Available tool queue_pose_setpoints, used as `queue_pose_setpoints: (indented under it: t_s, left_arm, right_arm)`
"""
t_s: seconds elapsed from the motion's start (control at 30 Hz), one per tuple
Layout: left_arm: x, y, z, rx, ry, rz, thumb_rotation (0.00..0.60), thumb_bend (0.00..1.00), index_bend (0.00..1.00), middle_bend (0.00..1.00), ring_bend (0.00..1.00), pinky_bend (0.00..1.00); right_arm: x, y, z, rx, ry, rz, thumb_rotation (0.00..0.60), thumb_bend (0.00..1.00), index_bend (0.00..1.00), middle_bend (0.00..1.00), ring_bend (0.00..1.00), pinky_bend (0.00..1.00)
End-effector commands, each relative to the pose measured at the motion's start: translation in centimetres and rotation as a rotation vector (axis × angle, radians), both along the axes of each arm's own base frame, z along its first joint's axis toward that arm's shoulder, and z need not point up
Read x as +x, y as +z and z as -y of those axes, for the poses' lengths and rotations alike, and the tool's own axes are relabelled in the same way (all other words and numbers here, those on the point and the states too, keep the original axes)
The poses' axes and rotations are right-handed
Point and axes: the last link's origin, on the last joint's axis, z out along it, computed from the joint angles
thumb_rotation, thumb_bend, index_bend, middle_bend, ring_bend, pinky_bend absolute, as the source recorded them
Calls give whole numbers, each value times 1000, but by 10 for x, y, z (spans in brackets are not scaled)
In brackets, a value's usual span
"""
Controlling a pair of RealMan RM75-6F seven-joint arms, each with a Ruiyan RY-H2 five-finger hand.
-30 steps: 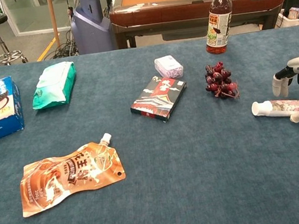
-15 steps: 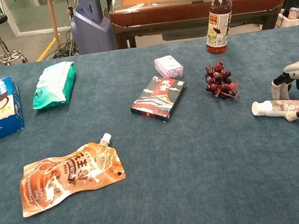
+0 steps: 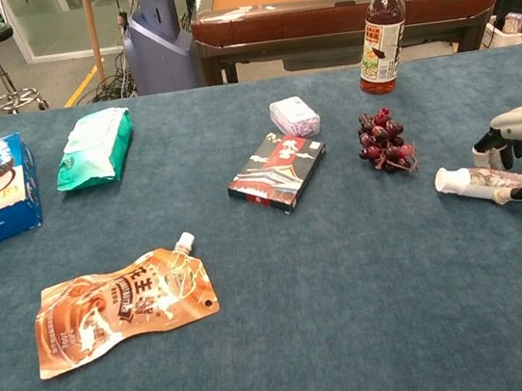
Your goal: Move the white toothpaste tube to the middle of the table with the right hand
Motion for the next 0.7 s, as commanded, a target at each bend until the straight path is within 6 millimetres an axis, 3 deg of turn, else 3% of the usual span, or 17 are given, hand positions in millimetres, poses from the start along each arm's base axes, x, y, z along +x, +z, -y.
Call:
queue_pose_setpoints:
  t_s: [0.03, 0.27, 0.7]
  left_arm:
    - [1, -1, -3, -24, -14, -12, 600, 256, 186, 355, 346, 214]
    - [17, 0, -22, -108, -117, -46, 600, 256, 186, 355, 346, 214]
    - [66, -11, -77, -315, -396, -142, 600, 257, 182, 381, 367, 214]
  right_arm:
    - [7, 1, 2, 26, 15, -1, 600, 727, 562, 563, 417, 304]
    - [39, 12, 11, 88, 99, -22, 600, 872, 633, 616, 493, 348]
    - [134, 26, 13, 243, 403, -118, 600, 904, 693, 656, 551, 380]
